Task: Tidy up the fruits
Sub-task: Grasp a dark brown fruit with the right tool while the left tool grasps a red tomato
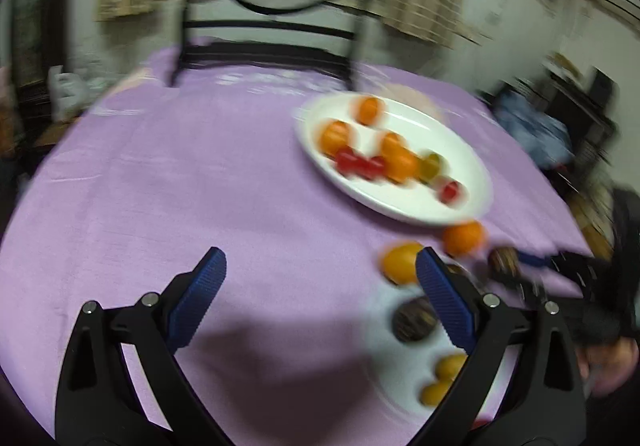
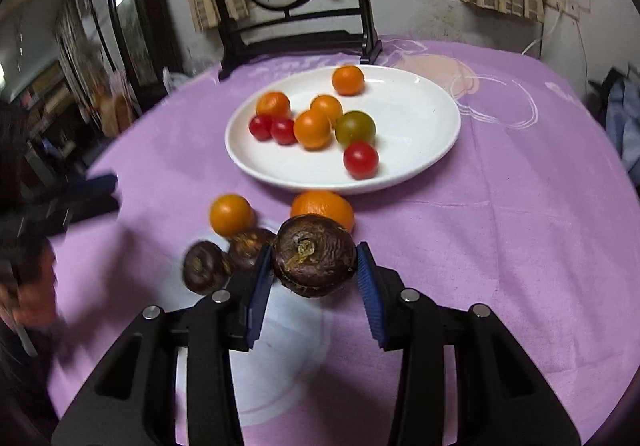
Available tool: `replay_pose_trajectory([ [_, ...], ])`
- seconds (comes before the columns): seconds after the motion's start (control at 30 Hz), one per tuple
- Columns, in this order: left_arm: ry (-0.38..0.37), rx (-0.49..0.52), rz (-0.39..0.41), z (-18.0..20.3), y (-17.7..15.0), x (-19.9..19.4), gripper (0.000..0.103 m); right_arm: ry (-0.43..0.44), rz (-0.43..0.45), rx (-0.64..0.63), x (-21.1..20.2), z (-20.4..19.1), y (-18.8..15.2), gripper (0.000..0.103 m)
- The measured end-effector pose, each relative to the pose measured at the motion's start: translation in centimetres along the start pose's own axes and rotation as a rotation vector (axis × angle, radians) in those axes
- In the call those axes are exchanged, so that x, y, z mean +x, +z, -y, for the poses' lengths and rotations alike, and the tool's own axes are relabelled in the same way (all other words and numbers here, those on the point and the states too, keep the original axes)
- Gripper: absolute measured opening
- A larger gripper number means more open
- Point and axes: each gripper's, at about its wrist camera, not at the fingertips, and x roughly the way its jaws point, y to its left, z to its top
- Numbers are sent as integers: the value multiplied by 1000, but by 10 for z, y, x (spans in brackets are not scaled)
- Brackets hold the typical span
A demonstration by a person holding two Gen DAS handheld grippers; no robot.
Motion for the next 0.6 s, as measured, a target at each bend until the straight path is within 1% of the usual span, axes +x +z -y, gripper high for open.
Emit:
replay_pose_trajectory([
  [0.03,-47,22,-1,5,-4,-6,97,7,-4,18,0,3,1,42],
  [0.07,-122,71,14,15,-15,-19,97,5,-11,28,1,4,1,42],
  [0.1,-168,112,24,23,-24,-28,97,0,-18,31,3,4,1,42],
  [0.17,-246,191,18,42,-48,-41,96,-10,-29,35,4,3,-1,42],
  [0.2,-283,242,-1,56,-63,-46,94,-8,-33,35,4,2,-1,42],
  [0.23,-299,284,-16,67,-73,-49,89,-7,-34,34,4,2,-2,42],
  [0.27,-307,331,-30,77,-83,-51,86,-7,-32,33,3,1,-2,42],
  [0.33,-306,418,-57,97,-100,-53,76,-7,-29,32,1,1,-4,42],
  [0.4,-269,462,-74,107,-111,-50,71,-9,-29,34,1,1,-4,42],
  [0.47,-233,472,-101,111,-113,-42,65,-10,-31,35,2,1,-4,42],
  [0.5,-217,468,-121,111,-114,-36,56,-10,-32,33,1,0,-4,42],
  [0.53,-210,460,-135,110,-114,-33,50,-7,-32,33,1,0,-4,42],
  [0.6,-190,447,-154,109,-115,-29,47,-8,-31,29,1,0,-4,42],
])
